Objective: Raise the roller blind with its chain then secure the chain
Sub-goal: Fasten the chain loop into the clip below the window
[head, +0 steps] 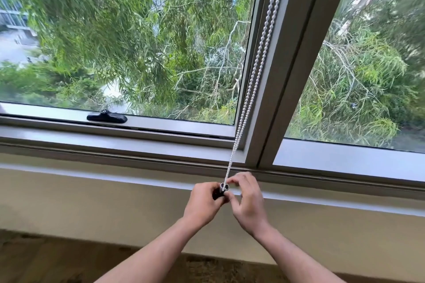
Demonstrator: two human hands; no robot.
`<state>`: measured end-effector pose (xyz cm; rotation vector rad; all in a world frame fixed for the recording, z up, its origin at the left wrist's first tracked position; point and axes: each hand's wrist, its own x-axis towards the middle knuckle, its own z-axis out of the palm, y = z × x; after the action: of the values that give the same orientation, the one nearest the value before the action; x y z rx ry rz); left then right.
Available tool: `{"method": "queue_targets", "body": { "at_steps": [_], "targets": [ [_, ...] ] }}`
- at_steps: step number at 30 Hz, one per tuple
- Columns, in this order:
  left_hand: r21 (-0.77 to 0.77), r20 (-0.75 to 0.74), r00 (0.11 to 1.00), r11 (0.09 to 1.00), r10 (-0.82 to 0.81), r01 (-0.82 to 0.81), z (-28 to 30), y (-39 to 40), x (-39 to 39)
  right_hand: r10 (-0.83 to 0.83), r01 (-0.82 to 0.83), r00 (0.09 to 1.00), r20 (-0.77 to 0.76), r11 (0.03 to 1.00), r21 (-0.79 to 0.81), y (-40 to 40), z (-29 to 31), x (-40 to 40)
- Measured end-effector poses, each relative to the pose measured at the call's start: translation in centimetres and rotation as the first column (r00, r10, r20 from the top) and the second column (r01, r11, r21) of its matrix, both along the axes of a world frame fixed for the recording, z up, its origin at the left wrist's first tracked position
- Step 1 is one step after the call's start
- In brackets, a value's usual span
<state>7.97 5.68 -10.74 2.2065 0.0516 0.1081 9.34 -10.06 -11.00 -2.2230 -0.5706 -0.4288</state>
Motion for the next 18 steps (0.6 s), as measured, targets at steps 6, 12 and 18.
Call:
{"method": "queue_targets", "body": {
  "at_steps": [6,12,18],
  "targets": [
    [-0.044,-0.039,0.999,0.999,0.030,-0.032,-0.4,-0.6,0.4,-0.035,0.077,0.967,-0.251,0.984,0.162,-0.2,-1.4,0.0],
    [-0.067,-0.070,0.997,0.997,0.039,-0.044,-0.4,-1.3,0.8,-0.038,0.081,0.957,-0.289,0.987,0.139,-0.2,-1.2,0.9],
    [-0.032,-0.099,0.995,0.999,-0.022,0.019,-0.4,-2.2,0.8,-0.093,0.095,0.969,-0.229,0.996,-0.006,-1.1,-1.9,1.7]
  ]
}}
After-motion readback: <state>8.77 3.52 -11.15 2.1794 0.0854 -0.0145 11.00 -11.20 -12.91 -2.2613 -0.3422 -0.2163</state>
